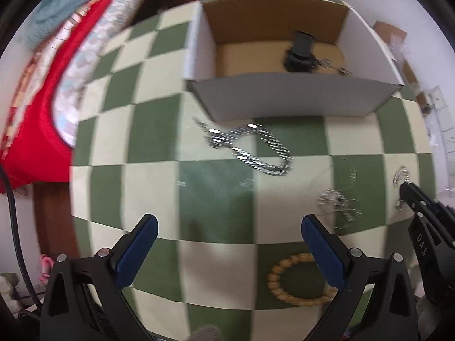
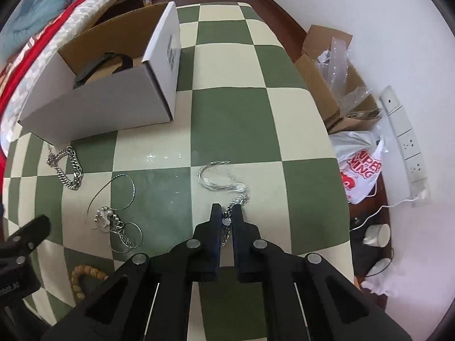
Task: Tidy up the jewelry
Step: 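Grasp a silver charm chain with the right gripper, then grasp a silver necklace with the left gripper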
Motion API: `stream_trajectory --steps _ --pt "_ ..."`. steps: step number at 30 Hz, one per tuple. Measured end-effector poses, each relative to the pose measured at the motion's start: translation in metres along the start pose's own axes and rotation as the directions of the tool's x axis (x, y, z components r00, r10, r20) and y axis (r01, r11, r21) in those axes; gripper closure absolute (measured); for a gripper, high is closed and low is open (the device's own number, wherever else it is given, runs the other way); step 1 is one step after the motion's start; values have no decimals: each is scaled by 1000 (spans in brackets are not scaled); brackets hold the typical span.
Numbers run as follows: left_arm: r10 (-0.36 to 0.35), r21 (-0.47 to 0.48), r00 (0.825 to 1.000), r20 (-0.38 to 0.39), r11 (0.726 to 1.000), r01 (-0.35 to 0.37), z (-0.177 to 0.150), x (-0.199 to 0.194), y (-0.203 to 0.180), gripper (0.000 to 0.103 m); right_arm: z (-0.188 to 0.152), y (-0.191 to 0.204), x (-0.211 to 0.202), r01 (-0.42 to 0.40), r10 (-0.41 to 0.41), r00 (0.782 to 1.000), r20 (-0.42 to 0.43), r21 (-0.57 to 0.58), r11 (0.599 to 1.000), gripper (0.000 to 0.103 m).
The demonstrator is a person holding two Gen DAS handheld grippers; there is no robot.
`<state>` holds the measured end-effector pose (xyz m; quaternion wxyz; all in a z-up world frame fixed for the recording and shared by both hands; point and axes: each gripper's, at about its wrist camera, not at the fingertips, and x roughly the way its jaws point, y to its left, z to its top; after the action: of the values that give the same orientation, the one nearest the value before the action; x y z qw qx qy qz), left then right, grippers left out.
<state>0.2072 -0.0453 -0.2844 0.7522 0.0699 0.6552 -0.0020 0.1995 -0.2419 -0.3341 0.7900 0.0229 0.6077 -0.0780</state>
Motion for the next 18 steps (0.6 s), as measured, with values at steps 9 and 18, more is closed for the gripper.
stream_trajectory --steps 9,18 --pt "-97 117 995 -34 988 101 4 16 -62 15 -23 -67 -6 -102 109 994 -28 195 976 96" --pt "-102 204 995 -6 974 101 6 16 -84 92 -22 -81 -2 -124 139 988 -60 212 969 95"
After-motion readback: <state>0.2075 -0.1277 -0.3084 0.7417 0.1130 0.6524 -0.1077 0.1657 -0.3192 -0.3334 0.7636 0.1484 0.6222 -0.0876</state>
